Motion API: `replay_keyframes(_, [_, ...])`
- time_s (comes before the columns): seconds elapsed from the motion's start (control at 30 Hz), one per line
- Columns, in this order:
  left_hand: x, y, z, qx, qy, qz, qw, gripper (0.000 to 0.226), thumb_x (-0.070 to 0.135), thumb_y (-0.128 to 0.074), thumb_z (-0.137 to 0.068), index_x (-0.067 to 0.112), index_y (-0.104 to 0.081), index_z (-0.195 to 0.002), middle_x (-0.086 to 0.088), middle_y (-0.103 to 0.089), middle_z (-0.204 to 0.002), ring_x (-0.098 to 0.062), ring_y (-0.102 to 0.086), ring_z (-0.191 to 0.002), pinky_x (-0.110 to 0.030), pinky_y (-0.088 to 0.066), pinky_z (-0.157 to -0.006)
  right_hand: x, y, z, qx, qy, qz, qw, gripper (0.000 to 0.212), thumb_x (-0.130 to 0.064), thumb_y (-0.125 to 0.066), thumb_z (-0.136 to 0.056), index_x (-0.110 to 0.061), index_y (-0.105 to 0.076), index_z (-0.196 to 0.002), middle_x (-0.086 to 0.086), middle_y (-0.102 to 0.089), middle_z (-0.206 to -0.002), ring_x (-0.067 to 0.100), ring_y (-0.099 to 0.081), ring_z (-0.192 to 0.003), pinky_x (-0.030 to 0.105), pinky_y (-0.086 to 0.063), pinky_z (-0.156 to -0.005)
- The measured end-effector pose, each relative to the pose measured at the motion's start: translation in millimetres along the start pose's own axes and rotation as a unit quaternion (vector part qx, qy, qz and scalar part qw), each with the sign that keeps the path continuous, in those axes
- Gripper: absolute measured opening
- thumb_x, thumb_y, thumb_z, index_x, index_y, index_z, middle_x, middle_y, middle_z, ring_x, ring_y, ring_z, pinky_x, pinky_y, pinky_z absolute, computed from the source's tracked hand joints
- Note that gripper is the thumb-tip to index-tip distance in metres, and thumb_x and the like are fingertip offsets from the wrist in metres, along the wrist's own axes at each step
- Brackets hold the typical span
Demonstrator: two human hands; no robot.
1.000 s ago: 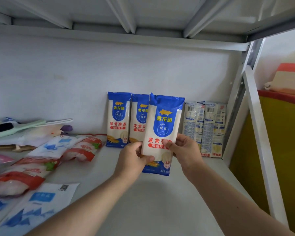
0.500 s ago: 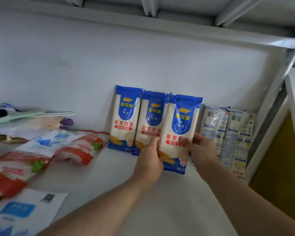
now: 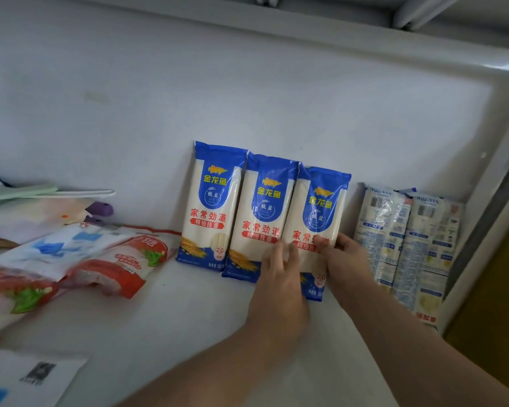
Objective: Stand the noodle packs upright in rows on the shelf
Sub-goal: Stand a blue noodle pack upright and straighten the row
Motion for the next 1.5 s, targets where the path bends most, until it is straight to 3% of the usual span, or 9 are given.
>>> replay_keyframes(0.47, [1.6,-7.1,-2.3,-0.022,0.009,-0.050,0.998,0.084,0.015,-0.063,-0.093,0.017,-0.010,-0.158,-0.005,0.002,-0.163,-0.024,-0.008,-0.151,-0.035,-0.033,-0.116,3.1,0.1,-2.1,0.015,0.015,0.038,0.999,0.018,-0.017,-0.070,-0.096,-0.015,-0.070,-0.115,0.004,-0.078,-0.107,0.025,-0.075,-0.101,0.050,-0.062,-0.088])
replay_keyframes(0.77, [-3.7,-12.1,2.7,-0.012,0.019,-0.066,0.998,0.087,0.015,-0.063,-0.091,0.017,-0.008,-0.158,-0.007,-0.015,-0.152,-0.024,-0.024,-0.142,-0.035,-0.036,-0.116,-4.2,3.9,5.0,0.017,0.041,0.105,0.994,0.027,-0.026,-0.073,-0.094,-0.015,-0.068,-0.119,-0.005,-0.073,-0.100,0.008,-0.069,-0.086,0.024,-0.054,-0.063])
replay_keyframes(0.93, [10.9,-15.2,3.4,-0.009,0.032,-0.019,0.999,0.085,0.012,-0.068,-0.087,0.013,-0.018,-0.156,-0.005,-0.016,-0.150,-0.023,-0.030,-0.140,-0.034,-0.042,-0.111,-19.3,18.0,19.3,0.001,0.100,0.201,0.974,0.042,-0.032,-0.077,-0.090,-0.018,-0.066,-0.128,-0.008,-0.070,-0.107,0.011,-0.068,-0.102,0.017,-0.050,-0.070])
replay_keyframes(1.03, [24.0,-25.6,1.3,-0.008,0.023,0.017,1.000,0.073,0.009,-0.067,-0.085,0.019,-0.030,-0.148,-0.001,-0.026,-0.145,-0.022,-0.037,-0.134,-0.033,-0.046,-0.105,-26.4,42.3,25.9,0.021,0.123,0.236,0.964,0.052,-0.032,-0.076,-0.090,-0.015,-0.061,-0.137,-0.008,-0.069,-0.109,0.004,-0.063,-0.095,0.011,-0.043,-0.069])
replay_keyframes(1.17, [43.0,-43.7,-9.2,-0.013,0.036,0.071,0.997,0.065,0.011,-0.066,-0.087,0.018,-0.036,-0.145,-0.002,-0.035,-0.142,-0.021,-0.042,-0.132,-0.029,-0.043,-0.104,-29.2,96.1,29.3,0.112,0.109,0.198,0.968,0.043,-0.028,-0.075,-0.092,-0.017,-0.065,-0.132,-0.019,-0.063,-0.092,-0.005,-0.058,-0.084,0.020,-0.049,-0.075])
replay_keyframes(1.27, [60.4,-59.2,-26.8,-0.026,0.056,0.137,0.989,0.063,0.025,-0.071,-0.086,0.020,-0.044,-0.143,0.000,-0.046,-0.141,-0.019,-0.044,-0.134,-0.037,-0.043,-0.110,-30.3,135.3,34.2,0.162,0.097,0.192,0.963,0.033,-0.025,-0.075,-0.093,-0.014,-0.070,-0.123,-0.005,-0.071,-0.101,0.006,-0.063,-0.086,0.028,-0.055,-0.081])
replay_keyframes(1.37, [73.1,-74.8,-42.3,-0.004,0.080,0.218,0.973,0.043,0.028,-0.078,-0.079,0.026,-0.059,-0.117,0.009,-0.064,-0.113,-0.011,-0.063,-0.107,-0.029,-0.057,-0.088,-24.5,162.3,36.2,0.179,0.077,0.185,0.963,0.039,-0.026,-0.076,-0.092,-0.011,-0.069,-0.128,0.003,-0.074,-0.118,0.018,-0.068,-0.105,0.038,-0.061,-0.090])
replay_keyframes(1.43, [78.3,-84.5,-49.0,-0.011,0.111,0.271,0.956,0.043,0.018,-0.081,-0.081,0.025,-0.057,-0.116,0.011,-0.065,-0.107,-0.005,-0.064,-0.096,-0.018,-0.054,-0.079,-18.7,170.3,36.7,0.165,0.066,0.180,0.967,0.038,-0.022,-0.075,-0.093,-0.010,-0.069,-0.128,0.003,-0.074,-0.120,0.017,-0.069,-0.104,0.028,-0.059,-0.080])
replay_keyframes(1.5, [75.5,-95.0,-54.4,-0.014,0.159,0.306,0.938,0.053,0.016,-0.083,-0.079,0.015,-0.055,-0.125,0.002,-0.067,-0.115,-0.013,-0.065,-0.100,-0.028,-0.056,-0.083,-14.5,172.0,38.5,0.140,0.065,0.180,0.971,0.036,-0.016,-0.073,-0.095,-0.012,-0.068,-0.130,0.001,-0.073,-0.118,0.013,-0.069,-0.103,0.018,-0.055,-0.076])
Point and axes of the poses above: each hand's wrist, its own z-axis away from the middle knuckle, its own y-axis out of the back of the hand, x = y × z, the point moved 6 cm from there along -z, towards the middle knuckle
